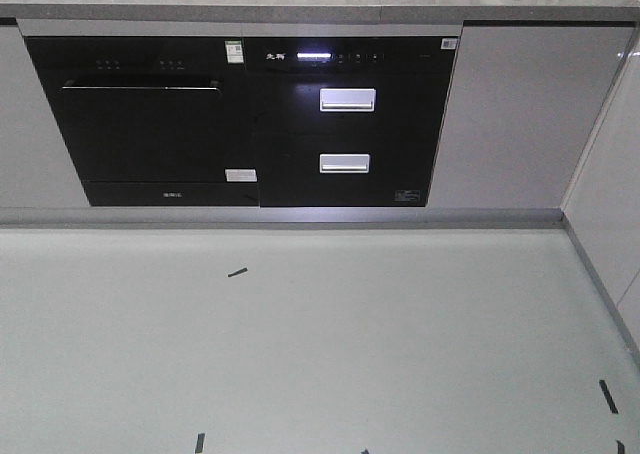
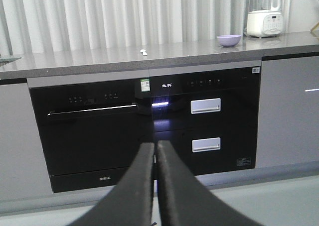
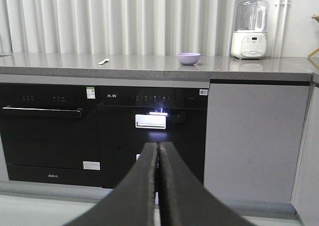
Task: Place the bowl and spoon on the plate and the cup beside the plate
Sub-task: 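Drive the base toward the counter holding the spoon and bowl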
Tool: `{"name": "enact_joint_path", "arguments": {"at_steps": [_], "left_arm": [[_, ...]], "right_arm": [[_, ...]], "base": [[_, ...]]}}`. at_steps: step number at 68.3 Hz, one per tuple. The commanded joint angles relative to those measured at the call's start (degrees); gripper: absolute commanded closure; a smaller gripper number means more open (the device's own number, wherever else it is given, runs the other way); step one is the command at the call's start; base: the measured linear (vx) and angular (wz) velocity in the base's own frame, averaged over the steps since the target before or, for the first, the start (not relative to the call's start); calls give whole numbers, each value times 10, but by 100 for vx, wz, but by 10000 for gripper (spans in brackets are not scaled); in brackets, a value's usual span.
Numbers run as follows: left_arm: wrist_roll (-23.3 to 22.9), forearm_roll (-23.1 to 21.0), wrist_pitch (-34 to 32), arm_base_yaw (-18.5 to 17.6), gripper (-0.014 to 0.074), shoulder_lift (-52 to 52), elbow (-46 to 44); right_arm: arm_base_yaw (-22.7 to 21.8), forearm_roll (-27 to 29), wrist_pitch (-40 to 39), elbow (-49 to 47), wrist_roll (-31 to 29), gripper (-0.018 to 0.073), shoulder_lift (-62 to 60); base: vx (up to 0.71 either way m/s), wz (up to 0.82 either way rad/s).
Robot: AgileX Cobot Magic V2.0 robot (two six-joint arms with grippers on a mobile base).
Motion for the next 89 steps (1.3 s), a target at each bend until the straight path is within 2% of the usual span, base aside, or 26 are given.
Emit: {"name": "enact_joint_path", "arguments": {"at_steps": [1, 89], "left_arm": [[-2, -5, -40, 0, 603, -8, -10], [-2, -5, -40, 0, 603, -8, -10]], "right_arm": [[-2, -2, -42, 5, -4, 570, -4], [-2, -2, -42, 5, -4, 570, -4]], "base": [[21, 2], [24, -2]]}}
